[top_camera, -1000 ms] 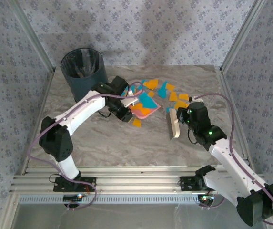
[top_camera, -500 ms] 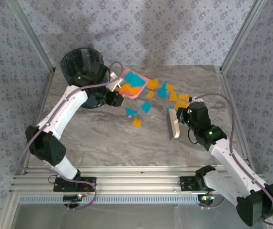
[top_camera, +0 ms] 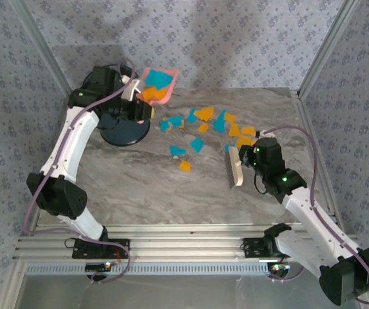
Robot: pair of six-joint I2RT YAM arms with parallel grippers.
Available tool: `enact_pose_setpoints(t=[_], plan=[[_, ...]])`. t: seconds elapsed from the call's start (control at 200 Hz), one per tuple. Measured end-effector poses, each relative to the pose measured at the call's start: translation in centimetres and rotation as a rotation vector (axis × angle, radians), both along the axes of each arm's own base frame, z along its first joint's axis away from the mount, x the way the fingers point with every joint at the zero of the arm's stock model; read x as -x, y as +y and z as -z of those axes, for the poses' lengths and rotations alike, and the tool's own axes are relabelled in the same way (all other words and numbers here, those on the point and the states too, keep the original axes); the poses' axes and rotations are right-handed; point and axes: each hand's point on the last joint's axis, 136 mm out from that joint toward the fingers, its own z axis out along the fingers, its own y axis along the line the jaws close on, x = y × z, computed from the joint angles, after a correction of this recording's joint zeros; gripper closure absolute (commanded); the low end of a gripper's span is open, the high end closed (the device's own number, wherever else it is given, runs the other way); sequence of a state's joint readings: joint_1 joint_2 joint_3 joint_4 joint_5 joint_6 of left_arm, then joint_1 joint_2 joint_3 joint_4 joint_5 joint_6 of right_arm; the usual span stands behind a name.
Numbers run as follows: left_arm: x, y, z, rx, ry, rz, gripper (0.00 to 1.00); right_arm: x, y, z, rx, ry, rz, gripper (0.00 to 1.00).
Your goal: Sweep away the paper scraps from the table
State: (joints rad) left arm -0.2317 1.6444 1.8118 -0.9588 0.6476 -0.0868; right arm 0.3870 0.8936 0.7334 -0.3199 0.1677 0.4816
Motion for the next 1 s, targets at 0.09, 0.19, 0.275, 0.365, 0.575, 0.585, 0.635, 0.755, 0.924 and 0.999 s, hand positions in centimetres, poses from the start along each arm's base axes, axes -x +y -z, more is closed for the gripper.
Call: enact_pose_setpoints(t=[0.09,0.19,0.275,0.365,0.575,0.585,0.635,0.755,0.924,0.999], plan=[[-0.7,0.5,-0.6,0.054,0.017,-0.029,1.00,0.0,0.0,0.0,0.000,0.000,0.002,1.00],[-1.6,0.9,-1.2,0.120,0.041,-0.062,1.00,0.0,0.0,0.0,0.000,0.000,0.002,1.00],[-2.5,1.5,-1.8,0.176,0.053,-0.095,1.00,0.0,0.0,0.0,0.000,0.000,0.001,1.00],[-3.6,2.2,-2.5,0.230,0.063,-0.136,1.00,0.0,0.0,0.0,0.000,0.000,0.001,1.00],[-6.0,3.4,-3.8,0.365,0.104,-0.207,1.00,0.0,0.0,0.0,0.000,0.000,0.001,1.00],[-6.1,3.5,-3.9,0.371,0.107,-0.209,1.00,0.0,0.0,0.0,0.000,0.000,0.001,1.00],[-6.7,3.7,-3.8,0.398,0.128,-0.224,1.00,0.0,0.0,0.0,0.000,0.000,0.001,1.00],[-7.8,3.9,-3.5,0.455,0.186,-0.255,1.00,0.0,-0.1,0.1,0.001,0.004,0.001,1.00],[-9.0,3.9,-3.0,0.512,0.250,-0.284,1.00,0.1,-0.1,0.1,0.002,0.006,0.001,1.00],[-9.4,3.8,-3.2,0.535,0.264,-0.292,1.00,0.1,-0.1,0.1,0.002,0.006,0.001,1.00]])
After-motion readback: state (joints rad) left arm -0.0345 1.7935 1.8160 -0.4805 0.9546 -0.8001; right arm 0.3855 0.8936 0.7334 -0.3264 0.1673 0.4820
